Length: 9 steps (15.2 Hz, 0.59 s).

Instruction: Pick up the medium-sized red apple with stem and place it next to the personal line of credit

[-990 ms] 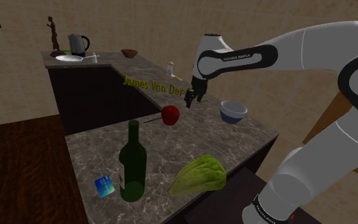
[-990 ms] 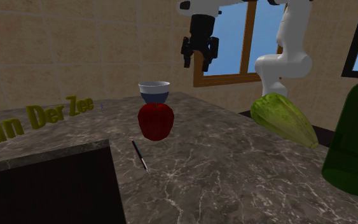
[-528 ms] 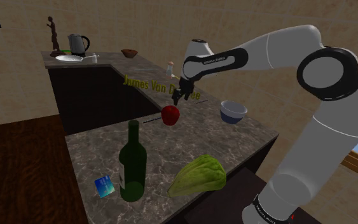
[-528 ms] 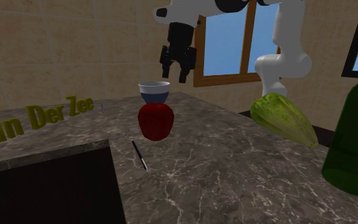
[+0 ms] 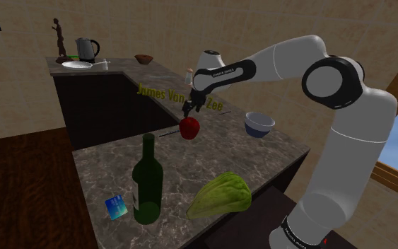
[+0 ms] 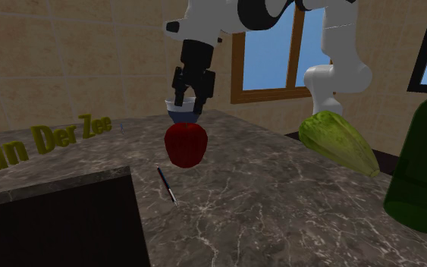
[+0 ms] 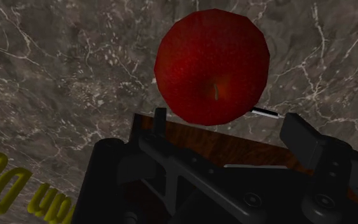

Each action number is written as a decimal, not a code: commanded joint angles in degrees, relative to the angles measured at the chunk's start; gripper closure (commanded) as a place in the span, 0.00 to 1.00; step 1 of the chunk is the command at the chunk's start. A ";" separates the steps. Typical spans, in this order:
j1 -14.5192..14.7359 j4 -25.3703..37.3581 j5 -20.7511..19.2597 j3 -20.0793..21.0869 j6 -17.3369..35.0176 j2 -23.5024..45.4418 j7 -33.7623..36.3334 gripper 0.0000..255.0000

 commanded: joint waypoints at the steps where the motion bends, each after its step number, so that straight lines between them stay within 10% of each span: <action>1: -0.02 -0.09 -0.03 -0.02 1.20 1.05 0.00 0.00; 9: -0.04 -0.31 -0.10 -0.06 2.72 2.34 0.04 0.00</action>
